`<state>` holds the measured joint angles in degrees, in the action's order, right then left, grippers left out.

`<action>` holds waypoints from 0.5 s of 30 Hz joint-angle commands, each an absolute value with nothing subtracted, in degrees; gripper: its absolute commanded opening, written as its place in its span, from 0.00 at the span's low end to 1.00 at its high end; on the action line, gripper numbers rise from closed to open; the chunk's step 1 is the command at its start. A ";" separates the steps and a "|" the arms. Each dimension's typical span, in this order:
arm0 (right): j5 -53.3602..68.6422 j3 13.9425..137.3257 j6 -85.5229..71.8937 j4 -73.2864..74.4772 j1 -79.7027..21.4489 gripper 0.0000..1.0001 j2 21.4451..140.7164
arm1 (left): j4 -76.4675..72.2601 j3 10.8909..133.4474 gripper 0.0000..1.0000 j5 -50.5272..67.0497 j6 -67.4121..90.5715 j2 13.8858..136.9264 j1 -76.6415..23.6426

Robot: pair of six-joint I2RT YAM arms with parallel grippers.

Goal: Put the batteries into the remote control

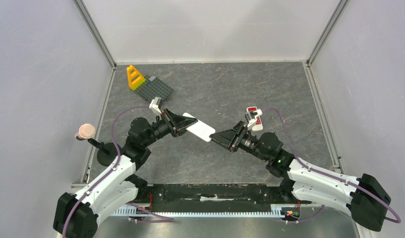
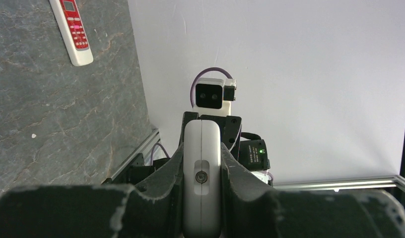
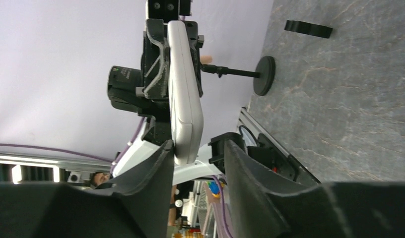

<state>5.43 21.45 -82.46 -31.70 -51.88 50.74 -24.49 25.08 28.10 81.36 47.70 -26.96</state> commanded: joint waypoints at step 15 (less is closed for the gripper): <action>5.59 25.14 -79.70 -36.59 -51.86 0.11 57.50 | -37.55 24.91 0.02 33.64 89.58 49.26 -26.76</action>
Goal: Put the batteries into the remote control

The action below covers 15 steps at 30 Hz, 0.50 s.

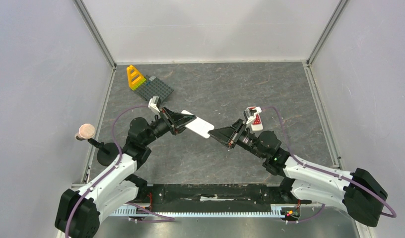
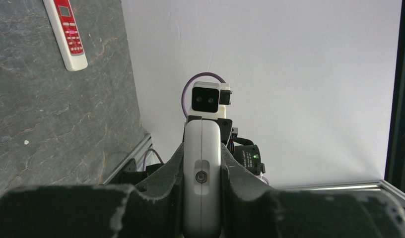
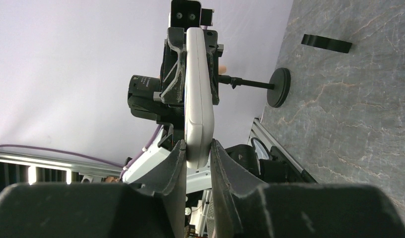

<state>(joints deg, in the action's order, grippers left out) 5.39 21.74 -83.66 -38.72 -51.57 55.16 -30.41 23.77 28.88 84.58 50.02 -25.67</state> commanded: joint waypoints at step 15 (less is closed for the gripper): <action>7.42 29.86 -78.55 -34.52 -52.29 0.07 62.49 | -30.20 30.21 0.02 41.52 74.35 49.87 -31.99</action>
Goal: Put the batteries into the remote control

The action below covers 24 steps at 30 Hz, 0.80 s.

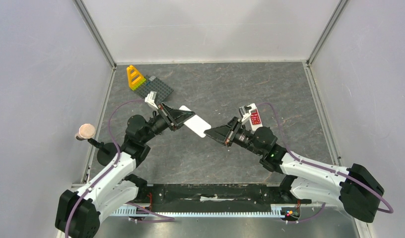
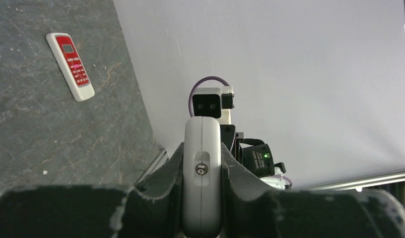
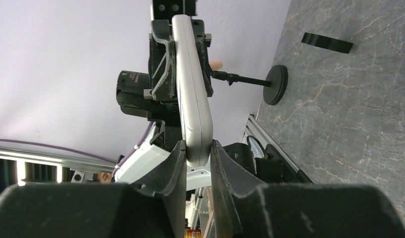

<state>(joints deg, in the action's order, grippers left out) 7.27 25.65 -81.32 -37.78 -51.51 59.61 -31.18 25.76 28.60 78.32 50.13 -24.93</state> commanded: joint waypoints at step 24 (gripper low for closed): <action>8.50 28.33 -65.81 -25.57 -50.32 0.76 50.75 | -10.74 39.42 0.02 37.76 60.17 51.24 -32.18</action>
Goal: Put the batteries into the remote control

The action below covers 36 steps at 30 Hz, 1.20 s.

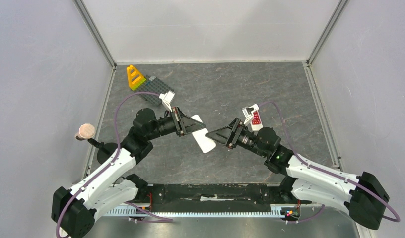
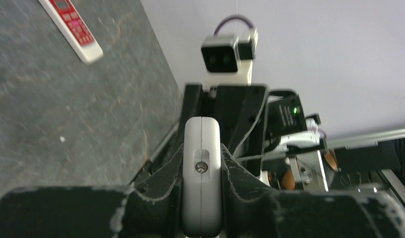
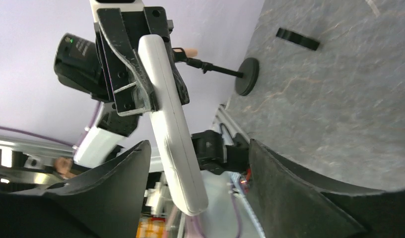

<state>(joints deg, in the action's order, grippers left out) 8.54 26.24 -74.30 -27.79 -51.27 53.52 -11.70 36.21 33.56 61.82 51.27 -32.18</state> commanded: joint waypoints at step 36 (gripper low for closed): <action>41.21 41.83 -41.04 -13.64 -47.53 0.04 59.75 | -14.36 42.71 0.25 50.23 56.25 54.15 -32.09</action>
